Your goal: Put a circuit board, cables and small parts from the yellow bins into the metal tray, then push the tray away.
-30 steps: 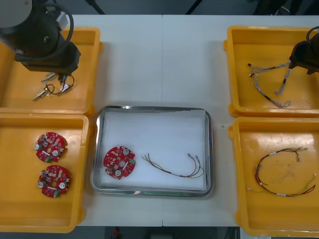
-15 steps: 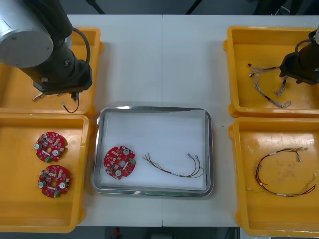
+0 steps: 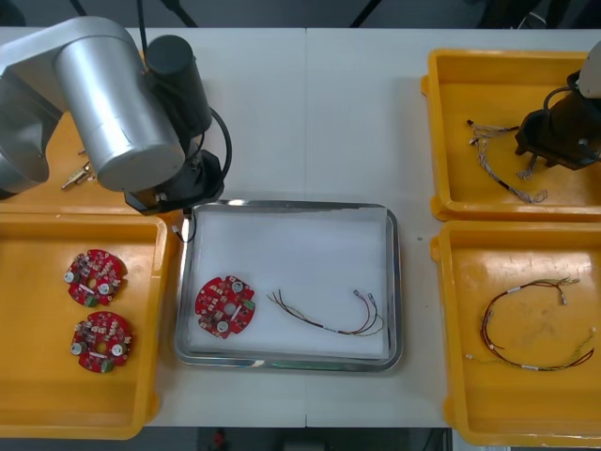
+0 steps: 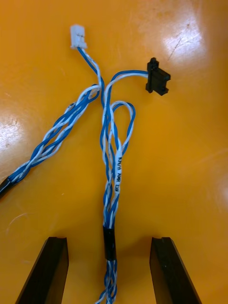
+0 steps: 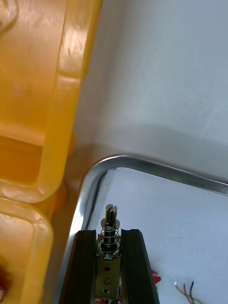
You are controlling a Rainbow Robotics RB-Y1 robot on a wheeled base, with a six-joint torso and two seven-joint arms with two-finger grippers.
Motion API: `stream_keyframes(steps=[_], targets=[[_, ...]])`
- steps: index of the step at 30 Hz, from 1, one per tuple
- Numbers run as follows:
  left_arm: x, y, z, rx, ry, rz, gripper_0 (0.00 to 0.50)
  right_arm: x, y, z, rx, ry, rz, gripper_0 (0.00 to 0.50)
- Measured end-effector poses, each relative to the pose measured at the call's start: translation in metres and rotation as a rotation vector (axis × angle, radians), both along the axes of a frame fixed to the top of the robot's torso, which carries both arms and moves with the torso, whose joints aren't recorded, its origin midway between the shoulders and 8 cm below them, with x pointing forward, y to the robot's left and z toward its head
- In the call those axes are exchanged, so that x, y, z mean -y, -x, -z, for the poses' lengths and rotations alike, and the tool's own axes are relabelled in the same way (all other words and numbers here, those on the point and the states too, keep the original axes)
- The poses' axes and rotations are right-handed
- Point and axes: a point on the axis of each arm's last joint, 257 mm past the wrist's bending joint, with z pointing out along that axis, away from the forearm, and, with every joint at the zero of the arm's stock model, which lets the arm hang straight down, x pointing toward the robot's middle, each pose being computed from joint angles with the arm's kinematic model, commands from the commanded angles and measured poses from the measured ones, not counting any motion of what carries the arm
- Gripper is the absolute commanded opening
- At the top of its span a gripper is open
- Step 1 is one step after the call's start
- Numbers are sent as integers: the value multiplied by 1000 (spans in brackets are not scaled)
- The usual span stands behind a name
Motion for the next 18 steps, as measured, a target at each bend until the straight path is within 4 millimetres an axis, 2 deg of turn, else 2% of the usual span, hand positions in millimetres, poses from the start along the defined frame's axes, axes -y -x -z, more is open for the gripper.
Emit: stream_keyframes(steps=[5, 6, 7, 8, 10, 12, 18], targets=[[12, 3, 22, 18, 11, -45, 0, -1, -1, 0, 4, 0, -1, 500], [14, 5, 26, 18, 6, -37, 0, -1, -1, 0, 5, 0, -1, 451], [17, 6, 30, 18, 2, -30, 0, -1, -1, 0, 6, 0, -1, 278], [20, 7, 33, 19, 0, -22, 0, -1, -2, 0, 6, 0, -2, 171], [29, 8, 41, 20, 0, -4, 0, -2, -2, 0, 5, -1, -3, 28], [36, 8, 47, 16, 4, 6, 0, -3, -2, 1, 5, -2, -4, 0], [50, -5, 65, 62, -7, 31, 0, -4, -1, 2, -1, -4, -5, 0]])
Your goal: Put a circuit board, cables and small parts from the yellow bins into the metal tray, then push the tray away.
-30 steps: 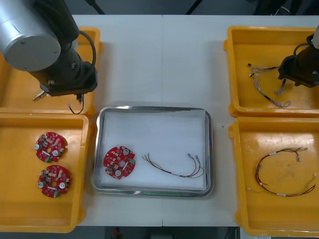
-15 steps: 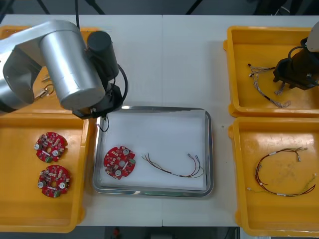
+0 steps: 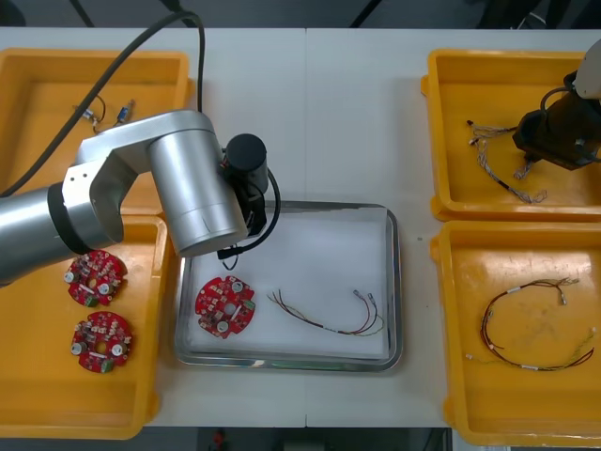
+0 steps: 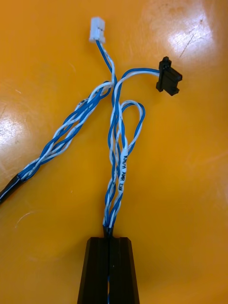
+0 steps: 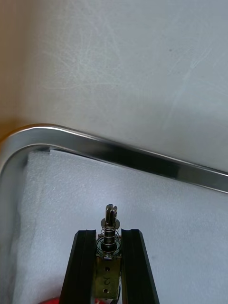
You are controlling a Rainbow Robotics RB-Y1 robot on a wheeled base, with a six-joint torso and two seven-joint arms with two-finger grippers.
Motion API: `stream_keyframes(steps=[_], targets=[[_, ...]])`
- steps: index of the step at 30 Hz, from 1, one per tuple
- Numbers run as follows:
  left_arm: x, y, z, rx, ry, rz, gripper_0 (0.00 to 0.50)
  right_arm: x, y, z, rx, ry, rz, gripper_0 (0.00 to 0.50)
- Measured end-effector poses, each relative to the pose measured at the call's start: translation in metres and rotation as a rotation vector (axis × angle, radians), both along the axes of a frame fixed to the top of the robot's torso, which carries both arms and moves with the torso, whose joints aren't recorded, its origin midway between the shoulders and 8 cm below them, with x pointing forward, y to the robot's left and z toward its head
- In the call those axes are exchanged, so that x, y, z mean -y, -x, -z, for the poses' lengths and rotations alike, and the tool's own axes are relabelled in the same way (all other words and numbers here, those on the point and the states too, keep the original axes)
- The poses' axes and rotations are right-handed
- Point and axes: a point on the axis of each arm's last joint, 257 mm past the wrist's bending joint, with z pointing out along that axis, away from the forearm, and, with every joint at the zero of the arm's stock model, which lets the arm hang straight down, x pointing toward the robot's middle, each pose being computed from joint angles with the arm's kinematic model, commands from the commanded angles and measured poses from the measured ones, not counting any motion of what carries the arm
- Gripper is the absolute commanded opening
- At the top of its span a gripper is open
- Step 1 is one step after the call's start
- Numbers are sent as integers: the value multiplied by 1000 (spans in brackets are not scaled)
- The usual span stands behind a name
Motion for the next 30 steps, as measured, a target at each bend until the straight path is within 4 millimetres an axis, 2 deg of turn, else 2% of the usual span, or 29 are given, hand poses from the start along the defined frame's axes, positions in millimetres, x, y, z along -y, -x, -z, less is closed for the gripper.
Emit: stream_keyframes(steps=[4, 8, 12, 18, 20, 22, 24, 25, 26, 27, 28, 30], targets=[[-1, -1, 10, 9, -30, 9, 0, -1, 5, 1, -25, 0, -5, 0], [-2, 1, 12, 5, -35, 10, 0, -1, 20, -6, -91, 30, -69, 0], [-4, 2, 12, -1, -42, 5, 0, 1, 26, -31, -113, 98, -174, 0], [-11, 6, 16, -17, -61, -10, 5, 5, 37, -70, -132, 160, -239, 0], [-13, 8, 18, -22, -63, -13, 24, 4, 41, -81, -143, 200, -298, 0], [-13, 9, 19, -25, -64, -14, 84, 1, 46, -92, -156, 241, -363, 0], [-14, 9, 20, -26, -65, -15, 233, -2, 50, -103, -159, 270, -397, 0], [-14, 9, 20, -27, -65, -15, 233, -4, 51, -108, -156, 281, -408, 0], [-14, 9, 20, -27, -65, -15, 377, -6, 52, -113, -152, 294, -419, 0], [-14, 9, 20, -27, -65, -15, 401, -9, 53, -117, -148, 306, -431, 0], [-14, 9, 20, -26, -64, -14, 482, -11, 55, -120, -147, 320, -444, 0], [-12, 10, 19, -24, -63, -9, 500, -16, 60, -127, -144, 350, -473, 0]])
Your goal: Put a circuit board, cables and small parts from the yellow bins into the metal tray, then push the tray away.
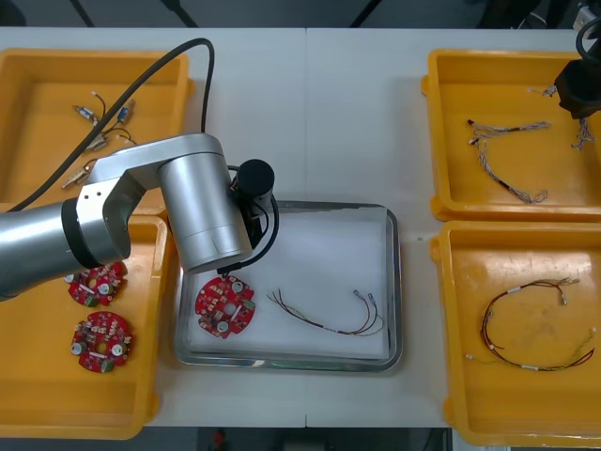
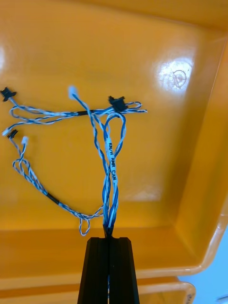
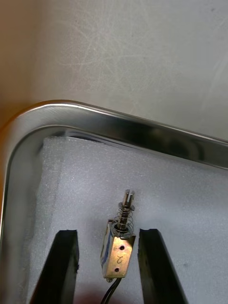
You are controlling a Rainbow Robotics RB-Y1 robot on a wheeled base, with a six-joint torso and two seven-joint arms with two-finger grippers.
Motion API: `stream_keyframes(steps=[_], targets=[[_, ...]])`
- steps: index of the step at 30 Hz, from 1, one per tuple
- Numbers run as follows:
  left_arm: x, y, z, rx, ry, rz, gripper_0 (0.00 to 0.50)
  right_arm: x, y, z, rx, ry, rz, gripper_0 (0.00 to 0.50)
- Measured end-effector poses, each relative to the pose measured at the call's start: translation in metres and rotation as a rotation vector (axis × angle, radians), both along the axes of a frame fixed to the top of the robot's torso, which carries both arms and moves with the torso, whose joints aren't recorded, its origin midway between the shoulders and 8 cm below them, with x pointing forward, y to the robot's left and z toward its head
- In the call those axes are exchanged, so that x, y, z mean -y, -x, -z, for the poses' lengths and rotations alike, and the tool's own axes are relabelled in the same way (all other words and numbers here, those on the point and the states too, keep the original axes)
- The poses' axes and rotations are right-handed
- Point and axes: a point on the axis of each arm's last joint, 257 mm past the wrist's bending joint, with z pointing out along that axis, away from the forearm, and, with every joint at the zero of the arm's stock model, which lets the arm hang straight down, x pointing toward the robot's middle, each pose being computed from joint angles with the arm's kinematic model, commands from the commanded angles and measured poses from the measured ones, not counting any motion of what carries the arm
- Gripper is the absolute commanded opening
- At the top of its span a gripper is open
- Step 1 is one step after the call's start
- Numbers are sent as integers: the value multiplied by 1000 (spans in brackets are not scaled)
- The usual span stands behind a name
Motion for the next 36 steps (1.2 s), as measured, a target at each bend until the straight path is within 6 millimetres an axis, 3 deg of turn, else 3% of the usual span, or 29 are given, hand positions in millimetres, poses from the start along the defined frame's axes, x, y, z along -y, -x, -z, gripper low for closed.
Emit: stream_keyframes(steps=[8, 12, 18, 27, 36], targets=[[19, 7, -22, 32, 44, 60, 500, -17, 22, -6, 20, 37, -94, 0], [26, 10, -50, 31, 116, 54, 500, -28, 32, -6, 27, 35, -165, 0], [20, 15, -95, -16, 236, 4, 500, -52, 47, -7, 21, 36, -269, 0], [-20, 22, -163, -97, 364, -107, 500, -76, 59, -5, -8, -28, -349, 0], [-79, 5, -223, -89, 476, -264, 500, -98, 67, -9, 10, -9, -460, 0]])
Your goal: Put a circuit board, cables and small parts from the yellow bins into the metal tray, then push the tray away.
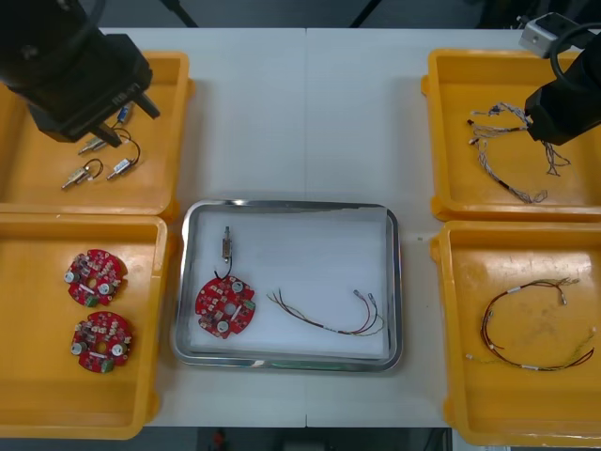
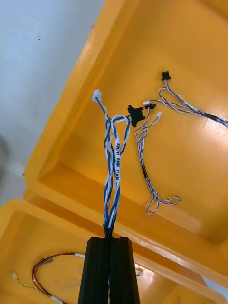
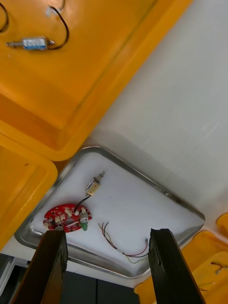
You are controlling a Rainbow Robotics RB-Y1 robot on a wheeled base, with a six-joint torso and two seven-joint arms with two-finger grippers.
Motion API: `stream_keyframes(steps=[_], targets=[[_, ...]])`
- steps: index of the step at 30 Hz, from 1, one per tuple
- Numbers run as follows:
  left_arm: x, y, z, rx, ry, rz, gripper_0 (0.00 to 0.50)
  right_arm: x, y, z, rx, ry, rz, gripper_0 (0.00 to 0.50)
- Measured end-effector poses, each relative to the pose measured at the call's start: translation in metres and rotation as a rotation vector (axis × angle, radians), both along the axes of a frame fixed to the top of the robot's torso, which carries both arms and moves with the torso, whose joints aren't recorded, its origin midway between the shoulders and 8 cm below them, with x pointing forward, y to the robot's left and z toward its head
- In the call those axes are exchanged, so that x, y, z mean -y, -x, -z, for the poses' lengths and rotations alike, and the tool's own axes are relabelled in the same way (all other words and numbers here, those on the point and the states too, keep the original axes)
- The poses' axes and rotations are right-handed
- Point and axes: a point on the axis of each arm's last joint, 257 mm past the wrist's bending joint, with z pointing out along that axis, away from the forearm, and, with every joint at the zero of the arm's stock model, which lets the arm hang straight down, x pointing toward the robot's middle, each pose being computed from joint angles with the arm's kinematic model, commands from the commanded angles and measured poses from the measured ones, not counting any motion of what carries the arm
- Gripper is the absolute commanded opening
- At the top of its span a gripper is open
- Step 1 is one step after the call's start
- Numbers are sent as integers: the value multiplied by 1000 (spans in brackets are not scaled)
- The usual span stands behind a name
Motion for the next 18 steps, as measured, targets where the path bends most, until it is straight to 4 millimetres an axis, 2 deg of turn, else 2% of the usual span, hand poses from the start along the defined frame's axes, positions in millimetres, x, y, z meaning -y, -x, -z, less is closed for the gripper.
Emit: stream_keyframes(steps=[5, 10, 14, 18], targets=[[-41, -9, -16, -2, 4, -98, 500, -7, 8, 4, 18, 29, -46, 0], [-77, -20, -23, 0, -9, -128, 500, -10, 13, 7, 24, 39, -63, 0], [-110, -38, -24, 21, -48, -144, 500, -13, 14, 7, 23, 36, -76, 0], [-154, -64, -27, 60, -52, -253, 500, -18, 16, 6, 23, 30, -94, 0]])
